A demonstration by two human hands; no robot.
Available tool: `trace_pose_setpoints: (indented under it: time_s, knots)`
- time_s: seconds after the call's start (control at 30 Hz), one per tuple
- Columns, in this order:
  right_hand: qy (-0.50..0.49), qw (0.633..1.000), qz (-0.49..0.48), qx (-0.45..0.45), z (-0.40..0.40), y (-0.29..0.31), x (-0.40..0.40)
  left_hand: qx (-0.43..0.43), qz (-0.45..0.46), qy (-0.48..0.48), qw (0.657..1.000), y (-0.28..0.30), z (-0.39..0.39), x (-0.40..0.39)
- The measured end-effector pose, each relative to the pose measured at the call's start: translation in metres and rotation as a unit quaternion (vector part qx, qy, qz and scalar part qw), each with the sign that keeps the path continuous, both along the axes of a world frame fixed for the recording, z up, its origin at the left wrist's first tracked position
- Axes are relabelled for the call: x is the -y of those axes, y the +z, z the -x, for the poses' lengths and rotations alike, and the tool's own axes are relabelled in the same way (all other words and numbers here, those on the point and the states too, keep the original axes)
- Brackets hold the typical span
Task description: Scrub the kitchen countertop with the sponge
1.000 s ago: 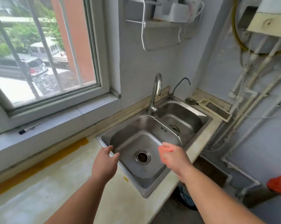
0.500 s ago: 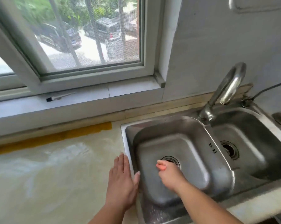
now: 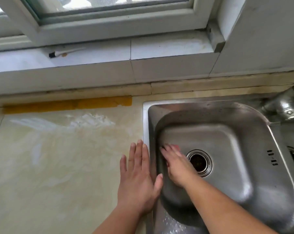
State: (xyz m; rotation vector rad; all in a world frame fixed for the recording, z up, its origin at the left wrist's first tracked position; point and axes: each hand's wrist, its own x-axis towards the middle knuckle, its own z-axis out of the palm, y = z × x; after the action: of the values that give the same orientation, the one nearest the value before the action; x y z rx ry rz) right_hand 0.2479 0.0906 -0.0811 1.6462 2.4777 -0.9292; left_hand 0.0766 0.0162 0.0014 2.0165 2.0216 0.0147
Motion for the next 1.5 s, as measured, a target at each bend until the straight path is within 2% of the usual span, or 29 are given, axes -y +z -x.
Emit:
trace_pose_setpoints:
  time_s: [0.07, 0.13, 0.2, 0.23, 0.3, 0.33, 0.43, 0.57, 0.77, 0.93, 1.13, 1.5]
  knots:
    - [0.041, 0.998, 0.037, 0.021, -0.006, -0.012, 0.008, 0.001, -0.003, -0.005, 1.0, 0.0, -0.001, -0.001]
    - [0.02, 0.997, 0.072, -0.027, -0.011, -0.021, 0.02, 0.002, 0.005, -0.004, 1.0, 0.001, -0.001, 0.0]
    - [-0.094, 0.99, 0.065, -0.086, -0.013, -0.023, 0.026, 0.003, 0.008, -0.002, 1.0, 0.002, -0.001, 0.0]
    - [-0.165, 0.982, 0.044, -0.085, -0.012, -0.024, 0.024, 0.006, 0.009, -0.001, 1.0, 0.002, -0.001, -0.001]
    - [-0.292, 0.955, 0.032, -0.046, -0.007, -0.023, 0.021, 0.006, 0.015, -0.002, 1.0, 0.003, -0.001, -0.001]
    - [-0.322, 0.945, 0.044, -0.022, -0.002, -0.021, 0.019, 0.003, 0.013, -0.001, 1.0, 0.004, -0.001, -0.001]
    - [-0.295, 0.952, 0.069, 0.048, 0.013, -0.02, 0.021, -0.004, 0.02, -0.005, 1.0, 0.005, -0.001, -0.001]
    - [-0.299, 0.948, 0.08, 0.076, 0.027, -0.017, 0.022, -0.005, 0.028, -0.009, 1.0, 0.004, 0.0, -0.003]
    - [-0.348, 0.933, 0.064, 0.062, 0.036, -0.011, 0.022, 0.002, 0.033, -0.002, 0.999, 0.007, -0.001, -0.002]
    - [-0.435, 0.897, 0.073, 0.04, 0.034, -0.012, 0.02, 0.005, 0.032, -0.001, 0.999, 0.008, -0.002, -0.003]
    - [-0.368, 0.92, 0.108, 0.081, 0.032, -0.019, 0.024, -0.003, 0.042, 0.0, 0.999, 0.008, -0.002, -0.004]
    - [-0.381, 0.903, 0.178, 0.09, 0.03, -0.009, 0.019, 0.0, 0.05, 0.006, 0.999, 0.009, -0.002, -0.008]
